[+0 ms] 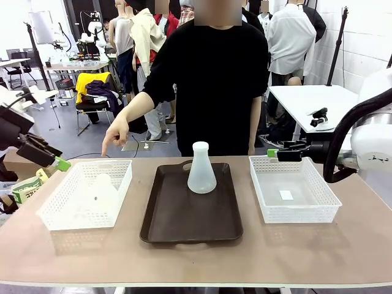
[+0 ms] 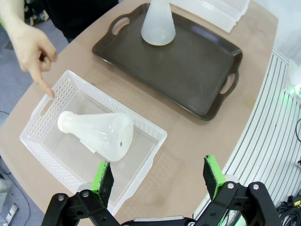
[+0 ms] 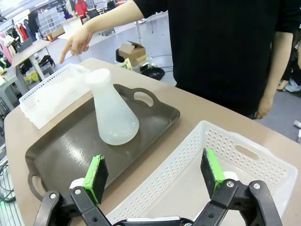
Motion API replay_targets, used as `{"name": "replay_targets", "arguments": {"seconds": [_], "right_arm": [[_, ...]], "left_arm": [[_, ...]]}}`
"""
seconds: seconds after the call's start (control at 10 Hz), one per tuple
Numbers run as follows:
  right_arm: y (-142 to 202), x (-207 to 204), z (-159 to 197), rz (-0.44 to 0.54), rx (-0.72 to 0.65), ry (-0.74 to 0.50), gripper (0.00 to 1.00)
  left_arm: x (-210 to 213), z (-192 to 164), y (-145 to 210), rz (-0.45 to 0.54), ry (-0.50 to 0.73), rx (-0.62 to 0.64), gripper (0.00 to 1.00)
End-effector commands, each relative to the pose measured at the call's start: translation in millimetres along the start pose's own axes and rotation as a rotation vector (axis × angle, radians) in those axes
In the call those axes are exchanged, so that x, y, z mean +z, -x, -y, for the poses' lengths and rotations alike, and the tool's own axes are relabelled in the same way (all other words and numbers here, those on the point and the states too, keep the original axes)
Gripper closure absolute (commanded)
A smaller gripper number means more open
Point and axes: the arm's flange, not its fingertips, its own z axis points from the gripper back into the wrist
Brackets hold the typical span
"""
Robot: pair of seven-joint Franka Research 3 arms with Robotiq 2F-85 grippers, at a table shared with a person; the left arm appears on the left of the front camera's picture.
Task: Prepare the laboratory tools.
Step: Pick up the Big flask that the person points to.
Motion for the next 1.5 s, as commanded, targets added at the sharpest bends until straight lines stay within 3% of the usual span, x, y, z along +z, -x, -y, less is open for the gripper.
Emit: {"name": "replay_targets", "arguments": {"seconds": [0.0,0.4,0.5,0.6,0.8,1.0,1.1,1.4], "right_arm": [[0.9,1.9,-3.1,-0.008,-0.006,0.008,0.00],[0.9,1.9,-3.1,-0.008,-0.006,0.008,0.00],[0.9,1.9,-3.1,-0.008,-0.006,0.008,0.00],[0.9,1.9,-3.1,-0.008,-0.006,0.008,0.00],[0.9,1.9,-3.1,-0.008,-0.006,0.008,0.00],[0.9,1.9,-3.1,-0.008,-0.006,0.008,0.00],[0.9,1.9,-3.1,-0.008,-0.006,0.008,0.00],[0.9,1.9,-3.1,-0.008,-0.006,0.008,0.00]], "left_arm": [[-6.0,-6.0,-31.7,-0.114,-0.040,0.034,0.00],[-45.9,-27.8,-88.9,-0.534,-0.178,0.425,0.00],[-52.3,-30.3,-95.8,-0.575,-0.192,0.562,0.00],[-56.3,-36.6,-97.7,-0.522,-0.244,0.730,0.00],[-68.5,-41.3,-96.4,-0.496,-0.345,0.892,0.00],[-69.9,-43.6,-89.9,-0.382,-0.311,0.900,0.00],[-65.0,-44.1,-92.7,-0.522,-0.320,0.883,0.00],[-72.2,-34.5,-91.7,-0.436,-0.334,0.910,0.00]]}}
